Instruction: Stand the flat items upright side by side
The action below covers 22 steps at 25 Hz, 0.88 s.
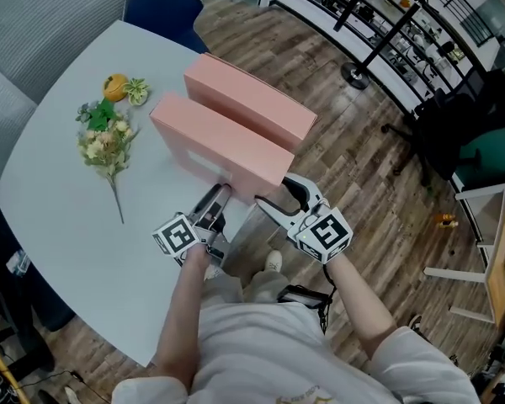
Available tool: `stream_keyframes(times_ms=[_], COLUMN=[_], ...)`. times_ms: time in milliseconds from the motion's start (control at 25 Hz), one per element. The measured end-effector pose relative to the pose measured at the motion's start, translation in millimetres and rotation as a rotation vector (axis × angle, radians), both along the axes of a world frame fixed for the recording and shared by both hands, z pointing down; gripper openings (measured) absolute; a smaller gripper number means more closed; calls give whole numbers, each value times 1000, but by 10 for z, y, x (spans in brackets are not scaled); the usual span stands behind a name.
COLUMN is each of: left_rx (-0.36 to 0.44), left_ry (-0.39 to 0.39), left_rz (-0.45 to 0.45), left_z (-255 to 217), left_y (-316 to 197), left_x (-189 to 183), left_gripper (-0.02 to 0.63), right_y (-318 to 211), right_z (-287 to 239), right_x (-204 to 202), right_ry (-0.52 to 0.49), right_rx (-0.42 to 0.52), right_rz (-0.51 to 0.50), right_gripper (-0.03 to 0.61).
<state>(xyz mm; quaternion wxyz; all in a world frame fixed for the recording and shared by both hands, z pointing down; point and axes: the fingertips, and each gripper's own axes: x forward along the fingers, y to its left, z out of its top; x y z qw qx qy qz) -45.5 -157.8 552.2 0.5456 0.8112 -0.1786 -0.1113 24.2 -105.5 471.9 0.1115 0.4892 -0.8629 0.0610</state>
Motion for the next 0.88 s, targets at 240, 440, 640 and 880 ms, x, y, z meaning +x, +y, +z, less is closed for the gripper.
stream_keyframes(times_ms=[240, 440, 640, 880], left_rx=[7, 4, -2, -18], left_ry=[2, 8, 9, 24], left_rz=[11, 16, 18, 18], left_z=[-12, -7, -2, -8], left_y=[-50, -78, -89, -118], left_x=[112, 166, 210, 248], left_gripper=[233, 233, 233, 233], right_y=[-30, -55, -74, -114], right_z=[-2, 5, -6, -7], right_x=[123, 167, 210, 245], right_ry=[6, 6, 13, 12], right_rx=[-13, -15, -15, -17], right_rz=[31, 32, 26, 28], right_gripper=[272, 272, 272, 272])
